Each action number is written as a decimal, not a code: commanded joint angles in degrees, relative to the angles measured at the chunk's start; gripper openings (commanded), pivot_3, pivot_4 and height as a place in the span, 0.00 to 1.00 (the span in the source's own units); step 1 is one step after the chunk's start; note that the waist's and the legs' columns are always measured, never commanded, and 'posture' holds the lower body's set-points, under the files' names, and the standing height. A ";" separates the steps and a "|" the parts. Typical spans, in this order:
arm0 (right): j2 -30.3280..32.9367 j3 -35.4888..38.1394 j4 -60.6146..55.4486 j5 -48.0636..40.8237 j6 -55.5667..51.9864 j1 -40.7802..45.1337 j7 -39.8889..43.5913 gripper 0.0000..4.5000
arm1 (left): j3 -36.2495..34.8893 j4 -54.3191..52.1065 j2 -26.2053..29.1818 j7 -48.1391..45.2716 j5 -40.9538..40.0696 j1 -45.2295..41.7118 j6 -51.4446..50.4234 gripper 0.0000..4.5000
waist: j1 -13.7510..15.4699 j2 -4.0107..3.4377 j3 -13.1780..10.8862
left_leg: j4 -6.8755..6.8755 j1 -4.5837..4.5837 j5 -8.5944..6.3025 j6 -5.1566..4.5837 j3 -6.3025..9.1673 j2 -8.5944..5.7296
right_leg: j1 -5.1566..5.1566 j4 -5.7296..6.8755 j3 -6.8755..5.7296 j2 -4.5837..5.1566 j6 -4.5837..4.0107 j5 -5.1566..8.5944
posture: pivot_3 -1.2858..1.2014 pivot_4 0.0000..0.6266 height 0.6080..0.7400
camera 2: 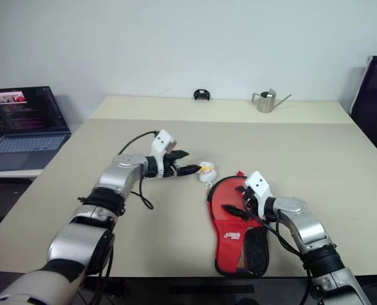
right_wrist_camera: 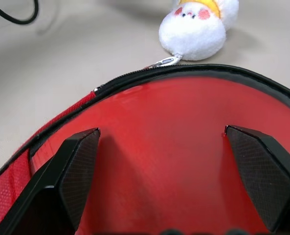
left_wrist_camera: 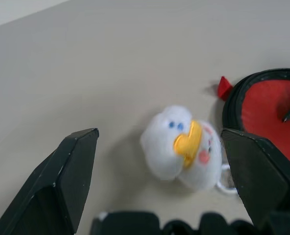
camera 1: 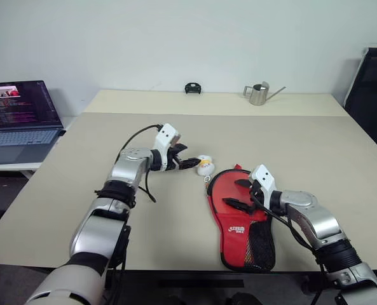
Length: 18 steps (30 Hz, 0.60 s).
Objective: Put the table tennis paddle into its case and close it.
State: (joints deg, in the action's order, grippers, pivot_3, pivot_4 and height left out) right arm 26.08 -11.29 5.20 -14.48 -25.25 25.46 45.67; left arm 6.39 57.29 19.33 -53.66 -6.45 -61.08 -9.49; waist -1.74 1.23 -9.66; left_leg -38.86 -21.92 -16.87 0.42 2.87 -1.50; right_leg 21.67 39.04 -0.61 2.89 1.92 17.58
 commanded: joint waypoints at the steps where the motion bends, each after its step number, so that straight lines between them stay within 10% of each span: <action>1: -0.78 -0.93 0.23 0.96 -2.08 -1.58 -0.41 1.00 | -1.22 5.51 -1.60 0.74 1.16 -3.61 3.64 0.97 | -0.09 0.00 0.00 | 0.00 0.00 0.00 0.00 0.00 0.00 | 0.01 0.01 0.00 0.00 0.00 0.00 | 0.52 0.24 1.00; 18: -2.99 0.25 -0.77 1.79 -2.31 -2.79 -3.38 1.00 | -2.09 14.26 -5.19 2.89 5.13 -4.21 6.54 0.97 | -0.06 0.01 0.01 | 0.00 0.00 0.00 0.00 0.00 0.00 | 0.02 0.04 0.00 0.00 0.00 0.00 | 0.52 0.24 1.00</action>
State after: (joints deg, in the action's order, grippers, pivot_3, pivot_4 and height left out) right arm 23.39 -10.35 3.46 -13.39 -25.97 23.99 42.39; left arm 5.29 71.96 14.20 -50.97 -1.64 -64.17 -4.18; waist -1.80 1.24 -9.65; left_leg -38.86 -21.92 -16.87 0.43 2.87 -1.50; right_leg 21.69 39.09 -0.61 2.89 1.92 17.58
